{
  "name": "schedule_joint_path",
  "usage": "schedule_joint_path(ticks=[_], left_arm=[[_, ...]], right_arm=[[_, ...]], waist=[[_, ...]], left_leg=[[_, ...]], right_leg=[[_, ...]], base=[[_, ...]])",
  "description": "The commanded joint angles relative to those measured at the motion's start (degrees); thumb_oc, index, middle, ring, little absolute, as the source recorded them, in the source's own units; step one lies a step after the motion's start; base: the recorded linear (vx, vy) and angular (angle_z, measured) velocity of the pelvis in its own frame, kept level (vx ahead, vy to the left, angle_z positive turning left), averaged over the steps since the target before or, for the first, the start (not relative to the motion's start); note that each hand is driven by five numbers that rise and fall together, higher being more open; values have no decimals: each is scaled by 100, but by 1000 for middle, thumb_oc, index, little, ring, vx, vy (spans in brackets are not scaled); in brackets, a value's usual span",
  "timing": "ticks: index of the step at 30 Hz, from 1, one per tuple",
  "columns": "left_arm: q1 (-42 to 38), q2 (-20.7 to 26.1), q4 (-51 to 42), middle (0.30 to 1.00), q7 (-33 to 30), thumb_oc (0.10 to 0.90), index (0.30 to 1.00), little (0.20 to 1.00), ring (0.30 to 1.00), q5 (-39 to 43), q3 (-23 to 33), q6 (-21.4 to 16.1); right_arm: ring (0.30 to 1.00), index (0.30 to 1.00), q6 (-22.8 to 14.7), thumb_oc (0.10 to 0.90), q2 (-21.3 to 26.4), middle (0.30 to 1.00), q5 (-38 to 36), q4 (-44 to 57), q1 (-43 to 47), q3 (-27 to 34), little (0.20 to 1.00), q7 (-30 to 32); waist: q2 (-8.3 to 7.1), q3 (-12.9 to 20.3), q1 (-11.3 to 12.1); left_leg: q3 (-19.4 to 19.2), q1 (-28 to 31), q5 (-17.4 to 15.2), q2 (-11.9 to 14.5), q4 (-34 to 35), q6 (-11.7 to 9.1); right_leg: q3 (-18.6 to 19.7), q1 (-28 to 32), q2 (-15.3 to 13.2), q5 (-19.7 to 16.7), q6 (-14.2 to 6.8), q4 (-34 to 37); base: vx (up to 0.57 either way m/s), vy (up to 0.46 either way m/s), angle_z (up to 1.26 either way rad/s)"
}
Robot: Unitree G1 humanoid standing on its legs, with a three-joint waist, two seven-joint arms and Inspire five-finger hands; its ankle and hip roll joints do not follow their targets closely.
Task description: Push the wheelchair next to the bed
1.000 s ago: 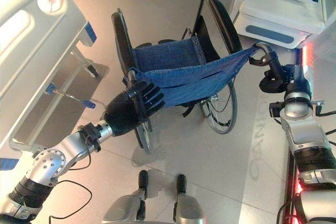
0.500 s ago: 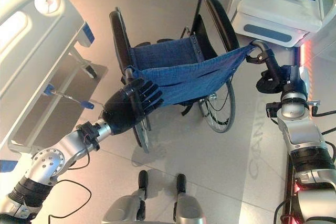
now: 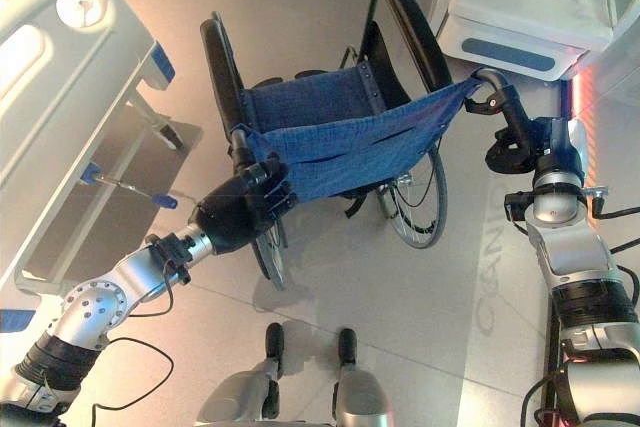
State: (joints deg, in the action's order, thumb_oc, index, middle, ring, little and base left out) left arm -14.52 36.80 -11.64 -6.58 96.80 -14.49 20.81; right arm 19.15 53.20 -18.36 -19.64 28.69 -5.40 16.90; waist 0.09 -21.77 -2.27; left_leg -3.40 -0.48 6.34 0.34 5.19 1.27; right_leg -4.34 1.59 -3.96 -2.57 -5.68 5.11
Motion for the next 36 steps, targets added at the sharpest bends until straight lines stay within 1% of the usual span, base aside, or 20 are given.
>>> schedule_joint_path(ticks=[1, 9, 12, 17, 19, 22, 23, 24, 25, 26, 27, 28, 29, 30, 31, 32, 33, 34, 35, 36], left_arm=[[-1083, -333, -651, 300, 568, 400, 300, 300, 300, 148, 463, -692], [-1058, -317, -705, 300, 623, 400, 300, 300, 300, 55, 527, -741], [-1032, -293, -754, 300, 528, 400, 300, 300, 300, 126, 611, -772], [-891, -311, -808, 300, 335, 400, 300, 300, 300, 199, 804, -857], [-807, -325, -837, 300, 172, 400, 300, 300, 300, 250, 935, -882], [-745, -362, -790, 300, -1, 400, 300, 300, 300, 287, 1123, -897], [-698, -328, -710, 300, -65, 400, 300, 300, 300, 382, 1290, -854], [-695, -313, -696, 300, -72, 400, 300, 300, 300, 405, 1315, -846], [-661, -283, -646, 300, -99, 400, 300, 300, 300, 482, 1412, -824], [-611, -249, -572, 300, -100, 400, 300, 300, 300, 580, 1536, -797], [-490, -213, -515, 300, -62, 400, 300, 300, 300, 686, 1689, -772], [-381, -190, -507, 300, -41, 400, 300, 300, 300, 739, 1800, -755], [-338, -182, -510, 300, -34, 400, 300, 300, 300, 760, 1839, -746], [-202, -172, -535, 300, -21, 400, 300, 300, 300, 798, 1955, -745], [-40, -219, -549, 300, 18, 400, 300, 300, 300, 761, 2051, -768], [-2, -235, -551, 300, 33, 400, 300, 300, 300, 748, 2060, -786], [38, -253, -533, 300, 59, 400, 300, 300, 300, 718, 2057, -833], [106, -291, -485, 300, 115, 400, 300, 300, 300, 603, 2009, -934], [121, -294, -480, 300, 123, 400, 300, 300, 300, 586, 2002, -956], [219, -262, -471, 300, 160, 400, 300, 300, 300, 556, 2046, -972]], right_arm=[[300, 300, -304, 400, 45, 300, 156, 545, 171, -272, 300, -122], [300, 300, -320, 400, -77, 300, 248, 931, -6, -170, 300, -235], [300, 300, -350, 400, -131, 300, 287, 1077, -89, -137, 300, -266], [300, 300, -298, 400, -213, 300, 301, 1369, -165, -88, 300, -392], [300, 300, -238, 400, -257, 300, 319, 1518, -183, -78, 300, -528], [300, 300, -107, 400, -311, 300, 289, 1719, -163, -128, 300, -700], [300, 300, -42, 400, -387, 300, 284, 1804, -153, -153, 300, -805], [300, 300, -31, 400, -402, 300, 288, 1819, -149, -157, 300, -818], [300, 300, 4, 400, -441, 300, 300, 1869, -152, -165, 300, -873], [300, 300, 52, 400, -485, 300, 307, 1945, -179, -150, 300, -977], [300, 300, 69, 400, -504, 300, 337, 2051, -259, -115, 300, -1109], [300, 300, 67, 400, -514, 300, 377, 2126, -319, -94, 300, -1194], [300, 300, 60, 400, -517, 300, 392, 2146, -337, -94, 300, -1221], [300, 300, 21, 400, -513, 300, 417, 2194, -377, -113, 300, -1286], [300, 300, -56, 400, -491, 300, 376, 2235, -415, -131, 300, -1353], [300, 300, -81, 400, -484, 300, 362, 2236, -419, -143, 300, -1362], [300, 300, -121, 400, -465, 300, 329, 2227, -399, -179, 300, -1376], [300, 300, -164, 400, -442, 300, 264, 2204, -333, -252, 300, -1415], [300, 300, -171, 400, -430, 300, 240, 2194, -315, -268, 300, -1432], [300, 300, -156, 400, -345, 300, 115, 2225, -314, -255, 300, -1531]], waist=[[-38, 319, 19], [-72, 330, -13], [-103, 352, 6], [-208, 394, 73], [-273, 420, 118], [-409, 430, 186], [-475, 402, 243], [-479, 395, 248], [-519, 373, 285], [-541, 360, 314], [-536, 369, 388], [-502, 396, 436], [-496, 406, 453], [-463, 431, 509], [-388, 447, 562], [-371, 450, 574], [-331, 452, 599], [-254, 464, 678], [-250, 461, 700], [-206, 485, 778]], left_leg=[[165, 212, -397, 107, -19, -143], [135, 243, -384, 169, -19, -160], [168, 276, -366, 213, -19, -178], [247, 340, -374, 308, -154, -225], [286, 298, -442, 361, -460, -272], [262, 90, -678, 439, -1300, -313], [280, -121, -597, 474, -1989, -326], [295, -187, -602, 485, -2125, -330], [322, -373, -484, 503, -2591, -336], [381, -728, -402, 494, -3232, -334], [553, -1009, -325, 314, -3477, -284], [690, -1120, -331, 146, -3402, -237], [722, -1130, -331, 89, -3344, -219], [761, -1134, -298, -48, -3076, -182], [752, -1155, -100, -114, -2590, -223], [743, -1149, -6, -121, -2430, -250], [752, -1162, 208, -135, -2080, -306], [859, -1242, 616, -148, -1418, -407], [875, -1227, 709, -151, -1254, -418], [1024, -1404, 992, -152, -768, -466]], right_leg=[[154, -51, 50, -248, 210, -57], [170, -26, 126, -216, 242, -57], [151, 3, 184, -174, 269, -88], [127, 80, 305, -121, 329, -115], [118, 132, 346, -111, 364, -132], [126, 157, 376, -63, 429, -320], [160, 181, 424, -29, 486, -460], [160, 180, 438, -23, 496, -483], [177, 216, 457, -3, 536, -546], [205, 251, 505, 22, 593, -620], [287, 305, 528, 57, 620, -688], [347, 318, 561, 101, 608, -741], [372, 325, 564, 121, 600, -761], [444, 352, 601, 185, 591, -809], [492, 398, 716, 291, 594, -859], [508, 412, 743, 320, 597, -871], [545, 453, 808, 366, 610, -873], [626, 588, 932, 435, 641, -829], [652, 629, 943, 444, 647, -815], [766, 794, 1030, 492, 678, -786]], base=[[-4, -48, -6], [2, -60, -3], [32, -137, -1], [51, -174, -3], [86, -216, -4], [115, -225, -11], [138, -198, -19], [141, -190, -12], [105, -127, -13], [172, -107, -24], [175, -8, -35], [149, 56, -28], [143, 96, -24], [207, 124, -23], [218, 125, -29], [217, 110, -33], [283, 114, -38], [302, 114, -38], [461, 162, -40], [358, 121, -38]])
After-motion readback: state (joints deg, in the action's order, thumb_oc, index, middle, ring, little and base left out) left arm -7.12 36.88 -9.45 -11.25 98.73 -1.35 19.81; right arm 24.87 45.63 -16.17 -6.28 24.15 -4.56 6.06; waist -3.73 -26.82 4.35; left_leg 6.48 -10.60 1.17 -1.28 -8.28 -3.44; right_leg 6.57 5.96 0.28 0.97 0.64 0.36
